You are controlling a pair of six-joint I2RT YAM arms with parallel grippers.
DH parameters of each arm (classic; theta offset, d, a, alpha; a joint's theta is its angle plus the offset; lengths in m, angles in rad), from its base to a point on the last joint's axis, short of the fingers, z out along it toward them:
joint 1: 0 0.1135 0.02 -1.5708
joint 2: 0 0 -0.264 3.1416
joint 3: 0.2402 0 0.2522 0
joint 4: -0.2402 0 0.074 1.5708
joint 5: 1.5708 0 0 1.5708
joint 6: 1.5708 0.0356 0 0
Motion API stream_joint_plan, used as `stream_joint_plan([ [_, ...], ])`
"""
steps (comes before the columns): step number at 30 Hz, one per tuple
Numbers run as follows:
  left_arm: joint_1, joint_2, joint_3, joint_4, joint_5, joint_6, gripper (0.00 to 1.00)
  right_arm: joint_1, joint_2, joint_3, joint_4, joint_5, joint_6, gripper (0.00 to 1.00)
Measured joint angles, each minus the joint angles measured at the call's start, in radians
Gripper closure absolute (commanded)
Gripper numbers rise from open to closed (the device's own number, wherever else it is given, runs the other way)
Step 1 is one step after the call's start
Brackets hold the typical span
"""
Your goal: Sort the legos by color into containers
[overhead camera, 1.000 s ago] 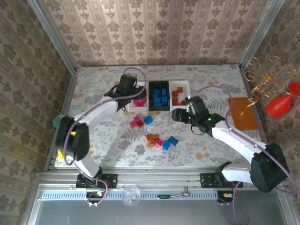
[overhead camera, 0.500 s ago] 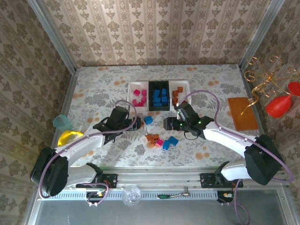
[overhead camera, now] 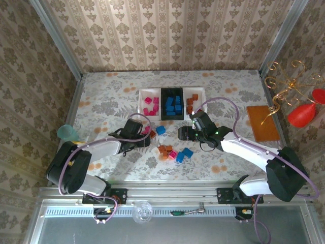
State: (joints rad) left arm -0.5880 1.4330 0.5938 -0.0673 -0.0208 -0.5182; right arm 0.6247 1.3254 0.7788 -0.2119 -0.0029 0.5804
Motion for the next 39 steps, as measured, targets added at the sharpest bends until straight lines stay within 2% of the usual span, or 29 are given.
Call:
stream_joint_plan([
  [11,0.000,0.095,0.108,0.029,-0.016,0.048,0.40,0.000,-0.011,0.000,-0.001,0.019,0.000,0.23],
  [16,0.000,0.130,0.122,0.030,-0.030,0.070,0.53,0.000,-0.013,0.000,-0.002,0.022,0.000,0.23],
  [20,-0.012,0.130,0.119,0.030,-0.046,0.070,0.52,0.000,-0.019,0.000,-0.005,0.025,0.000,0.23],
  [23,-0.023,0.111,0.096,0.027,-0.058,0.070,0.56,0.000,-0.022,0.000,-0.005,0.025,0.000,0.23],
  [27,-0.024,0.073,0.065,0.008,-0.067,0.066,0.42,0.000,-0.022,0.000,-0.005,0.025,0.000,0.23],
  [31,-0.026,0.030,0.038,-0.010,-0.073,0.059,0.40,0.000,-0.022,0.000,-0.005,0.025,0.000,0.23],
  [39,-0.035,0.069,0.037,0.011,-0.082,0.047,0.55,0.000,-0.022,0.000,-0.005,0.025,-0.001,0.23],
])
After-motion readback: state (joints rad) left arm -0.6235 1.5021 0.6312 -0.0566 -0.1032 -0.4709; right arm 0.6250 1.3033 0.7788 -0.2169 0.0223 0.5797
